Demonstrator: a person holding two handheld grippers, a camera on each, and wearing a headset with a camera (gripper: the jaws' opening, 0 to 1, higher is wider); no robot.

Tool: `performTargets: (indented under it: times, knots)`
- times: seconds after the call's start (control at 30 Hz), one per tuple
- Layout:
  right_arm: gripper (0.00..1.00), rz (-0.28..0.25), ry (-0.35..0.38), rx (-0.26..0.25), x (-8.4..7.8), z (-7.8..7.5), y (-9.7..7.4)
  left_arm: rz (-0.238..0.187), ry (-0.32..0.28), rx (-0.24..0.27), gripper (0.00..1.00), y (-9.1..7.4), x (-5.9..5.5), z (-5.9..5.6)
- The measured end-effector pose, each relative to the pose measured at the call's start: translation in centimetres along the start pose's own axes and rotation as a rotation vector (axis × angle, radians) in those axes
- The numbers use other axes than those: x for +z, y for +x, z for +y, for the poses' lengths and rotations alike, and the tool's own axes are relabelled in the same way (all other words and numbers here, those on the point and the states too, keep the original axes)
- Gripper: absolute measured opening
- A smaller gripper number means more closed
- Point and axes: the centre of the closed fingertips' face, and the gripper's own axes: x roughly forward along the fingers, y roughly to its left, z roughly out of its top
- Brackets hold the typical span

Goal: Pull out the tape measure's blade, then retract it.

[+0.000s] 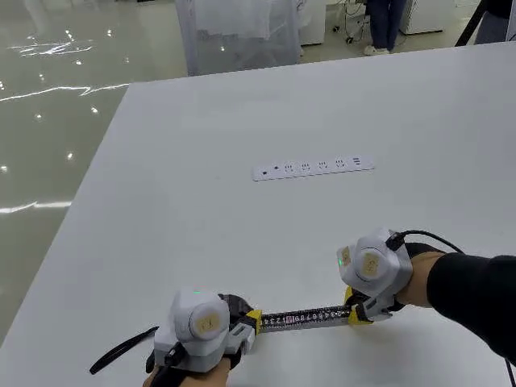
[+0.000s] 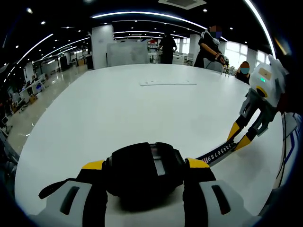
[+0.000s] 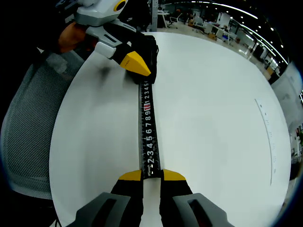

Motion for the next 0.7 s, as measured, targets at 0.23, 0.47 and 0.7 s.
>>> performTargets:
  times: [0.23,0.47,0.7]
  knots:
    - [0.07,-0.003,0.006,-0.002,0.22,-0.02,0.13,0.005,-0.016,-0.012,0.60,0.03,0.12,0.01]
    - [0.07,-0.004,0.006,-0.001,0.39,-0.02,0.27,0.025,-0.015,-0.017,0.59,0.09,0.00,-0.03]
    - [0.07,-0.009,0.016,0.000,0.62,-0.10,0.44,0.030,-0.013,-0.019,0.59,0.11,-0.03,-0.03]
